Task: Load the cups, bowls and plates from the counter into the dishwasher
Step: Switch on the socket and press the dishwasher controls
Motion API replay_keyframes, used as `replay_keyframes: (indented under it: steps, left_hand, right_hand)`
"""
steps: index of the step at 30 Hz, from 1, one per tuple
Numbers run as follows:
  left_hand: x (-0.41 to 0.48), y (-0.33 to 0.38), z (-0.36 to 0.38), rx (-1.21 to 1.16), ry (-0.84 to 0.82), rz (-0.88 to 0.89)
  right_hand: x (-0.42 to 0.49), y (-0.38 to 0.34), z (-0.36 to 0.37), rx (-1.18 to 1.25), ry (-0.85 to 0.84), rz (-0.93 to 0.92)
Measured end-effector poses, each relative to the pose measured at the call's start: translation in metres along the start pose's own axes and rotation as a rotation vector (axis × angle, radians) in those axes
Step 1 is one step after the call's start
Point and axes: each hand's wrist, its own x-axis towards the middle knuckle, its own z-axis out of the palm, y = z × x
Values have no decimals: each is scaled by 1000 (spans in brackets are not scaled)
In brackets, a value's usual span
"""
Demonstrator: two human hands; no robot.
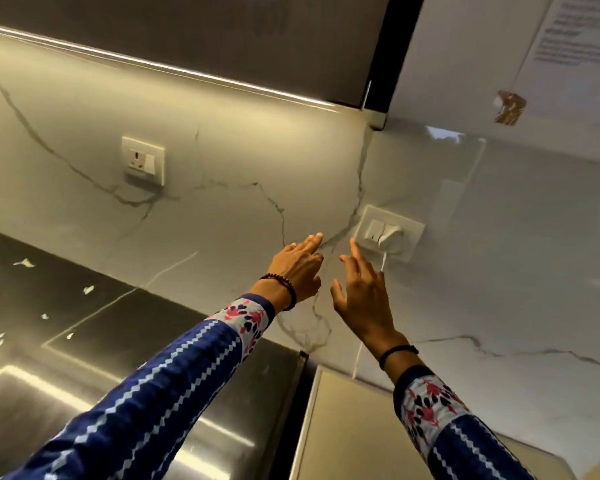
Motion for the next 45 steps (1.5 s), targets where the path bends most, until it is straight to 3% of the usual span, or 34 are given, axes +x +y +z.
replay_keyframes:
  steps: [9, 17, 25, 32, 45]
  left_hand:
    - [70, -3, 26, 77, 0, 67]
    - [64, -2, 50, 65, -15, 60]
    - [58, 2, 21, 74, -157, 58]
    - [-6, 34, 18, -12, -92, 62]
    - [-191, 107, -4, -163, -130, 24]
  right_hand:
    - [28, 17, 20, -169, -17, 201]
    - [27, 26, 29, -240, -88, 193]
    - [25, 17, -3, -226, -252, 205]
    - [-36, -9, -26, -92, -291, 198]
    - [-209, -68, -87, 144, -273, 207]
